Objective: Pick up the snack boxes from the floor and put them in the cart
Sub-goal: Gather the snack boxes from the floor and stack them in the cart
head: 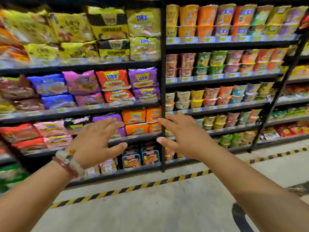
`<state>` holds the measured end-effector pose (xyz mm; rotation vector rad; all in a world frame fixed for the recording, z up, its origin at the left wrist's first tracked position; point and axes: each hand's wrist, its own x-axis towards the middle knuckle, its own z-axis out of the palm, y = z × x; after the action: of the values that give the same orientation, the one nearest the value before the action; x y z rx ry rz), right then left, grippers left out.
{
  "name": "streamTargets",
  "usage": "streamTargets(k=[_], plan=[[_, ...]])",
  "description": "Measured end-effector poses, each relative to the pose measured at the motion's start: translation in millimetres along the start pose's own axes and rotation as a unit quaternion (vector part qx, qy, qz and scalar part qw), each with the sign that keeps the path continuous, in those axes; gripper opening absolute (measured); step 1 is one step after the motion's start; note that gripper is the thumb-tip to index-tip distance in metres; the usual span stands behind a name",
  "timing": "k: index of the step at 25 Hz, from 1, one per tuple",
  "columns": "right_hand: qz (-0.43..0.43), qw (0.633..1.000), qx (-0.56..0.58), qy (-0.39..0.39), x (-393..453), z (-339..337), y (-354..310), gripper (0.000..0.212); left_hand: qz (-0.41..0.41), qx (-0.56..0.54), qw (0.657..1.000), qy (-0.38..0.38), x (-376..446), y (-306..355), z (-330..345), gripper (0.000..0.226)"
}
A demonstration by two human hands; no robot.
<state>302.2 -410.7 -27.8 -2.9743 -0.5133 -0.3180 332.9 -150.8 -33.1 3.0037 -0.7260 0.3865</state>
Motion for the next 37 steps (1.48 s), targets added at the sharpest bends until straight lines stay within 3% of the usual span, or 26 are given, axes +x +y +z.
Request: streamTargets(k=[6, 11, 15, 18, 24, 28, 35, 37], plan=[[-0.142, 0.988, 0.053, -0.023, 75.7, 40.4, -143.3, 0.064, -0.151, 0.033, 0.988, 0.029, -122.4, -133.9, -16.5, 0.099], [-0.257, 0.964, 0.07, -0.027, 138.7, 68.5, -233.1, 0.062, -0.258, 0.058, 0.964, 0.033, -191.0, -205.7, -19.5, 0.094], [-0.332, 0.94, 0.073, -0.039, 199.0, 96.0, -289.4, 0.062, -0.325, 0.07, 0.942, 0.036, -220.0, -254.7, -15.9, 0.107], [-0.384, 0.918, 0.079, -0.056, 252.1, 113.4, -331.0, 0.063, -0.359, 0.105, 0.926, 0.05, -228.9, -297.2, -10.9, 0.092], [-0.484, 0.869, 0.074, -0.067, 358.3, 146.6, -408.6, 0.066, -0.459, 0.121, 0.879, 0.058, -243.9, -374.1, 8.4, 0.1], [-0.536, 0.835, 0.092, -0.083, 401.4, 175.8, -474.8, 0.065, -0.52, 0.129, 0.843, 0.045, -278.8, -410.1, 18.6, 0.094], [-0.614, 0.773, 0.126, -0.095, 433.4, 235.9, -643.7, 0.068, -0.588, 0.167, 0.792, 0.012, -364.3, -494.4, 19.9, 0.077], [-0.63, 0.757, 0.144, -0.098, 436.0, 254.2, -694.5, 0.078, -0.61, 0.148, 0.779, 0.003, -393.9, -528.0, 20.4, 0.073]])
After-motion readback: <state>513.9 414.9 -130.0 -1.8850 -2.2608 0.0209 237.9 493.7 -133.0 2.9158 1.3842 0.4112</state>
